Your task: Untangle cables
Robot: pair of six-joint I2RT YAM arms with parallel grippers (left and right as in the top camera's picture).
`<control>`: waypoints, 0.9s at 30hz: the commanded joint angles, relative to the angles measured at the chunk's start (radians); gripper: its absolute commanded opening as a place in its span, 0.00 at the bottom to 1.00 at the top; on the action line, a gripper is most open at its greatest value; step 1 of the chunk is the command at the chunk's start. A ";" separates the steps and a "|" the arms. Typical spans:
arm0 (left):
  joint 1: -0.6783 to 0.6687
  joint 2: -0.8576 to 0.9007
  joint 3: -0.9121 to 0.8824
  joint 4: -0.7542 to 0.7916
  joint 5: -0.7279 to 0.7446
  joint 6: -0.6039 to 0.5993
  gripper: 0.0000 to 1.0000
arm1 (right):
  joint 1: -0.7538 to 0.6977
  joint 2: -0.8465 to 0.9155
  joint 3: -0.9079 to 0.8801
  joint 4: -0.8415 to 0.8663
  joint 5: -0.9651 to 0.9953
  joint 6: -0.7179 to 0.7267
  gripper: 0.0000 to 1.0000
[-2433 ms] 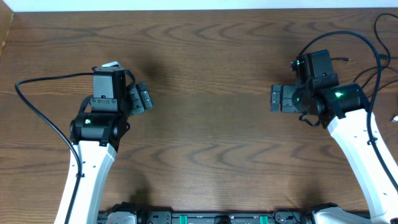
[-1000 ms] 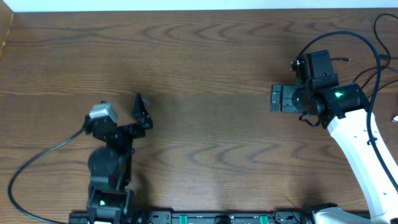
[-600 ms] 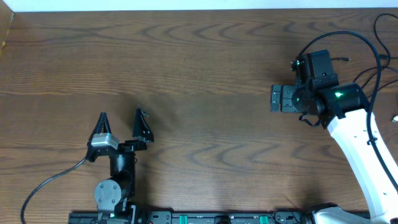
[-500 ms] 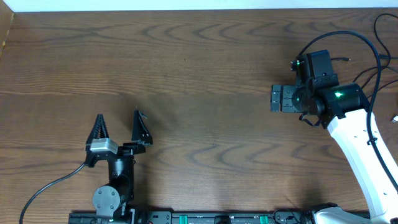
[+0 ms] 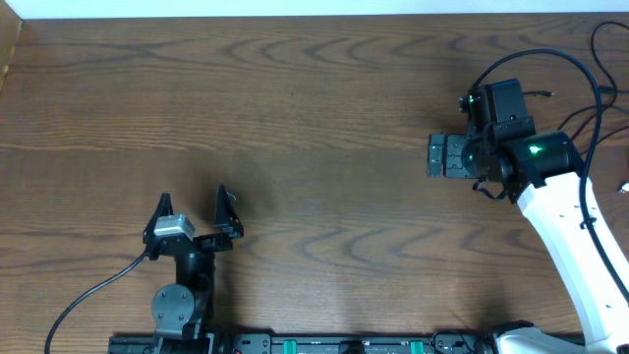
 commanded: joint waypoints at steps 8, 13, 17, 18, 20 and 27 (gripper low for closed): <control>0.067 -0.010 -0.002 -0.243 0.005 -0.214 0.98 | 0.002 -0.012 -0.001 -0.001 0.012 0.017 0.99; 0.082 -0.010 -0.002 -0.248 0.027 -0.178 0.98 | 0.002 -0.012 -0.001 -0.001 0.012 0.017 0.99; 0.082 -0.010 -0.002 -0.256 0.092 -0.068 0.98 | 0.002 -0.012 -0.001 -0.001 0.012 0.017 0.99; 0.082 -0.010 -0.002 -0.258 0.099 -0.054 0.98 | 0.002 -0.012 -0.001 -0.001 0.012 0.017 0.99; 0.082 -0.010 -0.002 -0.258 0.099 -0.052 0.98 | 0.002 -0.012 -0.001 -0.001 0.012 0.017 0.99; 0.082 -0.010 -0.002 -0.259 0.108 0.003 0.98 | 0.002 -0.012 -0.001 -0.001 0.012 0.017 0.99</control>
